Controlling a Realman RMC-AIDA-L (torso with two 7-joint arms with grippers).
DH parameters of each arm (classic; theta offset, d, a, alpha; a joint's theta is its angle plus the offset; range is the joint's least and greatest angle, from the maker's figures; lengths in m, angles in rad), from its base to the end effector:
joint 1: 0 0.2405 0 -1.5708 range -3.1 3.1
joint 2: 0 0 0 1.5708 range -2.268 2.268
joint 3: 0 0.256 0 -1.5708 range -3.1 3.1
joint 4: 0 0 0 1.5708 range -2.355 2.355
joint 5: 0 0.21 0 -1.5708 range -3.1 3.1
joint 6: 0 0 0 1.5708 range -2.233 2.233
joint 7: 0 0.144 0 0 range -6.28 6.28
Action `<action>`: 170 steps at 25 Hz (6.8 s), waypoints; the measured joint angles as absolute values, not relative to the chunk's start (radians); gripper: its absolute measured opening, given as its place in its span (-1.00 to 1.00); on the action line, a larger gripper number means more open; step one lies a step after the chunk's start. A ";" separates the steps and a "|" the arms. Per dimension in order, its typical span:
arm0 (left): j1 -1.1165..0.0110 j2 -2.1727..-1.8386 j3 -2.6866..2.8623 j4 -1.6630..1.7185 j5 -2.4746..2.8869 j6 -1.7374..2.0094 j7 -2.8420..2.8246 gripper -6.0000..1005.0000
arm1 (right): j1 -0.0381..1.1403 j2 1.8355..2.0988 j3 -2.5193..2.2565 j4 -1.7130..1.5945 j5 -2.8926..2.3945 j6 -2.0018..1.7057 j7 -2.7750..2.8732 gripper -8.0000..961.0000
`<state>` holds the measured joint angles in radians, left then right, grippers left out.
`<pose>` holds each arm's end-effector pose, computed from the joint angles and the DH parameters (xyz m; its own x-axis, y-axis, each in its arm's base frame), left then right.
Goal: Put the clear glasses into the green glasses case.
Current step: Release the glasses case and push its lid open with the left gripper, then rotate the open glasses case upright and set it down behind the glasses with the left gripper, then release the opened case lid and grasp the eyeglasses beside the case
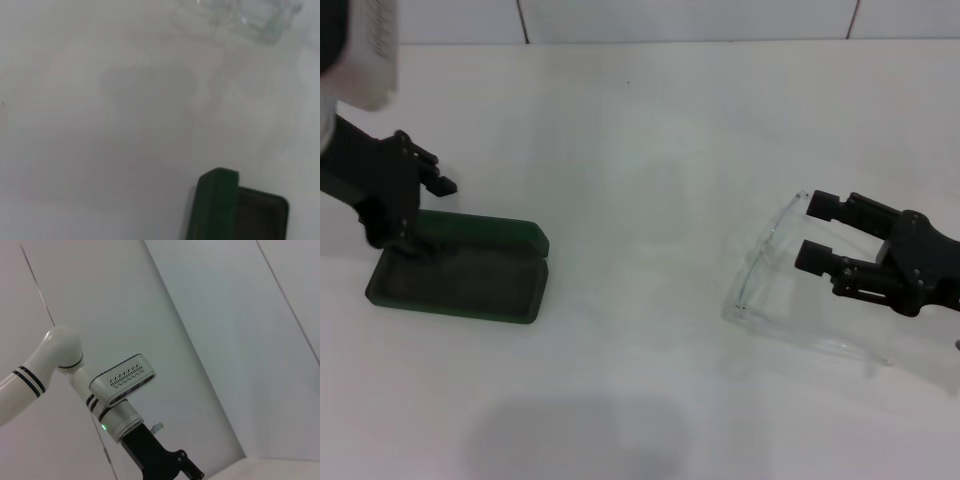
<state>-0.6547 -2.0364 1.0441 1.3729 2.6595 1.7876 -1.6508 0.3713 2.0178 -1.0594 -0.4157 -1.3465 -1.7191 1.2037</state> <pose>-0.2005 0.3598 0.0724 0.9040 0.0500 -0.4247 -0.0402 -0.9788 -0.2007 0.2635 0.2739 -0.0020 0.5214 -0.2956 -0.8004 -0.4656 -0.8847 0.0234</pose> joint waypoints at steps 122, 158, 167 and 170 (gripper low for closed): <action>-0.711 -2.103 1.975 1.510 2.818 1.370 -2.433 -0.59 | 0.187 1.969 -0.675 -0.324 -1.331 -1.851 0.965 0.78; -0.796 -2.101 2.060 1.405 2.807 1.276 -2.525 -0.56 | 0.178 1.971 -0.661 -0.310 -1.331 -1.844 0.940 0.78; -0.799 -2.100 2.069 1.420 2.807 1.276 -2.521 -0.29 | 0.179 1.971 -0.661 -0.310 -1.331 -1.830 0.939 0.78; -0.799 -2.098 2.073 1.443 2.809 1.277 -2.520 -0.10 | 0.180 1.972 -0.661 -0.310 -1.331 -1.826 0.938 0.78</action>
